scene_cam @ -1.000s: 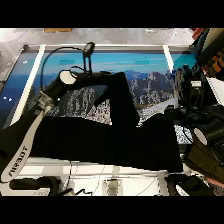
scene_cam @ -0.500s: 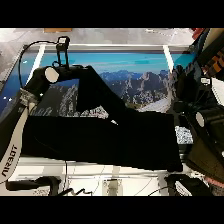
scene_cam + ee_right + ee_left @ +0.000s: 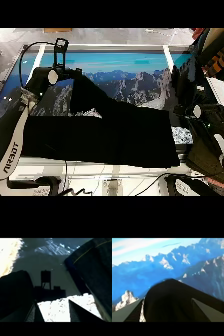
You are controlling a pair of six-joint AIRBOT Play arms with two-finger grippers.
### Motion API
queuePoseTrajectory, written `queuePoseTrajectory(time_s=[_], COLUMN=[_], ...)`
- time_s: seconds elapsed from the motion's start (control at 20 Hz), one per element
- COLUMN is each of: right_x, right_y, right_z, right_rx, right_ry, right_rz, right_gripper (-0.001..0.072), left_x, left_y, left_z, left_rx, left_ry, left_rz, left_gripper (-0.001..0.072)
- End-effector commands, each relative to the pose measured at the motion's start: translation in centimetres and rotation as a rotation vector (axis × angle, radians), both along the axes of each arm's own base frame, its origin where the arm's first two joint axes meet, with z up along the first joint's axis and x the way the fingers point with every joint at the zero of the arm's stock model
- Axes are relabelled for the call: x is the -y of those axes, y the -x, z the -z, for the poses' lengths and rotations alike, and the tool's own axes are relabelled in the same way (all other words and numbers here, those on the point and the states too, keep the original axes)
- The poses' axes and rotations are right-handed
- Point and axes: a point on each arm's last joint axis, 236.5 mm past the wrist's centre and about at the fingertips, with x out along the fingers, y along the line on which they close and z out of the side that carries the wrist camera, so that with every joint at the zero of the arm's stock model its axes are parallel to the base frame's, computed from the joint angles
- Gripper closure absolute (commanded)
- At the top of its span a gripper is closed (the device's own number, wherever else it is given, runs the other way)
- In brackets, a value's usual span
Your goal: Fold the clothes and pants, and hang the long-sleeved shirts on hangers.
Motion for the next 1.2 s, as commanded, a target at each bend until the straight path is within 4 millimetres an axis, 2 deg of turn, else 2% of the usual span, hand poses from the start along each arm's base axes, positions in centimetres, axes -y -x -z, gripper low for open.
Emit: queuePoseTrajectory(time_s=[0.0,0.05,0.1,0.15,0.2,0.25,0.3,0.35,0.4,0.5,0.55,0.6,0.65,0.75,0.85,0.9,0.95,1.05,1.15], right_x=[-0.4,-0.4,-0.4,-0.4,-0.4,-0.4,-0.4,-0.4,-0.4,-0.4,-0.4,-0.4,-0.4,-0.4,-0.4,-0.4,-0.4,-0.4,-0.4], right_y=[0.0,0.0,0.0,0.0,0.0,0.0,0.0,0.0,0.0,-0.1,-0.2,-0.3,-0.5,-0.6,-0.6,-0.5,-0.5,-0.5,-0.5], right_z=[0.9,0.9,0.9,0.9,0.9,0.9,0.9,0.9,0.9,0.8,0.8,0.7,0.7,0.6,0.6,0.6,0.6,0.6,0.6], right_rx=[-0.013,-0.013,-0.013,-0.013,-0.013,-0.013,-0.013,-0.013,-0.013,-0.01,-0.005,0.0,0.008,0.014,0.013,0.012,0.012,0.012,0.012], right_ry=[-0.04,-0.04,-0.04,-0.04,-0.04,-0.04,-0.04,-0.039,-0.04,-0.039,-0.039,-0.038,-0.038,-0.037,-0.038,-0.038,-0.038,-0.038,-0.038], right_rz=[0.015,0.014,0.014,0.014,0.014,0.014,0.014,0.013,0.014,0.013,0.012,0.011,0.01,0.009,0.009,0.009,0.009,0.009,0.009], right_gripper=[0.0277,0.0277,0.0277,0.0277,0.0277,0.0277,0.0277,0.0277,0.0277,0.0277,0.0277,0.0277,0.0277,0.0277,0.0277,0.0277,0.0277,0.0277,0.0277], left_x=[-1.4,-2.5,-4.1,-6.0,-7.8,-9.8,-11.7,-13.3,-14.4,-14.3,-13.9,-13.5,-13.1,-12.0,-10.0,-9.1,-8.2,-7.3,-7.5], left_y=[-0.4,-0.2,0.2,0.8,1.6,2.6,3.7,4.8,5.7,8.2,9.2,10.0,10.3,10.4,10.4,10.1,9.9,9.4,8.9], left_z=[1.0,1.5,2.3,3.4,4.4,5.6,6.6,7.6,8.7,11.9,13.4,14.9,16.0,18.2,20.2,20.9,21.4,21.9,22.5], left_rx=[-0.019,-0.05,-0.101,-0.155,-0.211,-0.278,-0.34,-0.391,-0.438,-0.551,-0.592,-0.63,-0.658,-0.71,-0.755,-0.762,-0.76,-0.745,-0.729], left_ry=[-0.02,0.012,0.034,0.027,0.016,0.003,-0.012,-0.02,-0.012,0.048,0.09,0.147,0.188,0.244,0.314,0.352,0.38,0.405,0.393], left_rz=[-0.031,-0.078,-0.134,-0.172,-0.205,-0.241,-0.269,-0.291,-0.299,-0.238,-0.213,-0.218,-0.227,-0.224,-0.184,-0.161,-0.125,-0.089,-0.089], left_gripper=[0.0018,0.0084,0.0255,0.0322,0.0323,0.0436,0.0648,0.0696,0.0696,0.069,0.052,0.0152,0.0006,0.0015,0.0017,0.0061,0.0148,0.0152,0.0152])
